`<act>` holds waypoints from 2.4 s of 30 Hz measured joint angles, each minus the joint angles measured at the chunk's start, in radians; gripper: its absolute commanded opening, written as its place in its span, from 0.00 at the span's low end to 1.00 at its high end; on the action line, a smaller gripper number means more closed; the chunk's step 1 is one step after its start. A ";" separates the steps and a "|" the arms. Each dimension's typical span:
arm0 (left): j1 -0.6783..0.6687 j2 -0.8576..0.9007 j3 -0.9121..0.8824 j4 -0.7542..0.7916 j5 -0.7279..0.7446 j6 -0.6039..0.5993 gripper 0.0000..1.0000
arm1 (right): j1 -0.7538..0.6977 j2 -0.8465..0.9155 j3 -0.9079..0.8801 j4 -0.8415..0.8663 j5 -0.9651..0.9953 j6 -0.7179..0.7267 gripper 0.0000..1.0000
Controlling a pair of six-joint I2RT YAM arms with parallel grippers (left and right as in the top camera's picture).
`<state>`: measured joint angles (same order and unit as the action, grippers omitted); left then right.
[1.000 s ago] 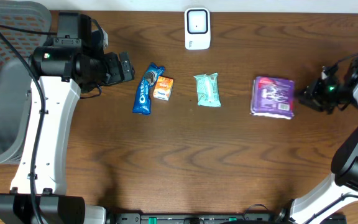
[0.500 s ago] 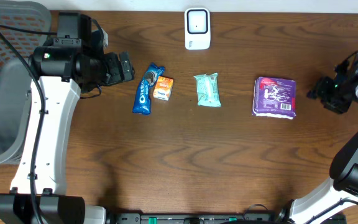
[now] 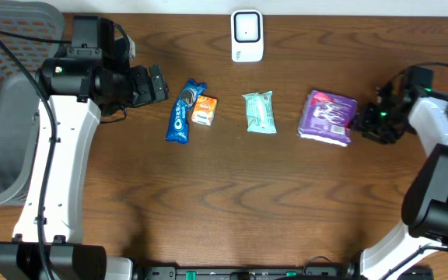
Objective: Scan the item barcode
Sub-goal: 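Move the right gripper left toward the orange pack, then grasp the orange pack beside the Oreo pack with the right gripper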
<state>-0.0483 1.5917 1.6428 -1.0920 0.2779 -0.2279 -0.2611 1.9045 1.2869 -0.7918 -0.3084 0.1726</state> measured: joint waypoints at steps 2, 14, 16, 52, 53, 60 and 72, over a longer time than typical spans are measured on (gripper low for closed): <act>0.000 0.000 0.000 0.000 0.000 0.000 0.98 | 0.032 0.000 -0.001 0.029 -0.013 0.022 0.53; 0.000 0.000 0.000 0.000 0.000 0.000 0.98 | 0.061 0.000 0.005 0.157 -0.127 0.058 0.55; 0.000 0.000 0.000 0.000 0.000 0.000 0.98 | 0.061 0.000 0.005 0.161 -0.137 0.057 0.57; 0.000 0.000 0.000 0.000 0.000 0.000 0.98 | 0.657 0.011 0.319 0.269 -0.066 0.137 0.70; 0.000 0.000 0.000 0.000 0.000 0.000 0.98 | 0.677 0.020 0.319 0.296 -0.056 0.168 0.70; 0.000 0.000 0.000 0.000 0.000 0.000 0.98 | 0.743 0.169 0.319 0.413 -0.011 0.299 0.68; 0.000 0.000 0.000 0.000 0.000 0.000 0.98 | 0.755 0.343 0.317 0.485 -0.051 0.405 0.61</act>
<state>-0.0483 1.5917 1.6428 -1.0920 0.2779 -0.2279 0.4934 2.2475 1.6039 -0.3069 -0.3592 0.5774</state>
